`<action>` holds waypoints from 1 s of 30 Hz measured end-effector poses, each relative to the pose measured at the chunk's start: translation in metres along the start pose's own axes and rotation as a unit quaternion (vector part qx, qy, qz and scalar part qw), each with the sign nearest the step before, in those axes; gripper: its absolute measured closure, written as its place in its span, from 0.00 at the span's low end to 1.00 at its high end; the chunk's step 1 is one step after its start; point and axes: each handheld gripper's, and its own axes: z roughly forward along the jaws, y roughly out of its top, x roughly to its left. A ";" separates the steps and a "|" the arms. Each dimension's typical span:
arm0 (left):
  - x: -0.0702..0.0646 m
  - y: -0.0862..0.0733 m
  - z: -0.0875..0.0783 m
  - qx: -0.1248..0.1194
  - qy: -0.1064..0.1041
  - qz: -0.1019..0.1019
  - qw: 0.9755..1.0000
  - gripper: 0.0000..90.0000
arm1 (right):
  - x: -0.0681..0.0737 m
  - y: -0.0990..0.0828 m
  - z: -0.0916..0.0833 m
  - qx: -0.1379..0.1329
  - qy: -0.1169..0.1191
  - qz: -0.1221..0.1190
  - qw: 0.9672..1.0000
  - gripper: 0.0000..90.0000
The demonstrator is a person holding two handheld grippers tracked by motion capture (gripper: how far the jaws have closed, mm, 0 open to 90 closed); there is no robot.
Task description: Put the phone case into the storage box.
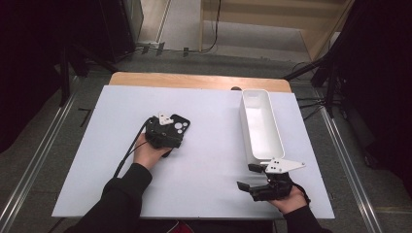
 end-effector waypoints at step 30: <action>0.006 -0.001 -0.004 -0.012 -0.005 -0.026 1.000 0.14 | 0.000 0.000 0.001 0.001 0.001 -0.003 1.000 0.22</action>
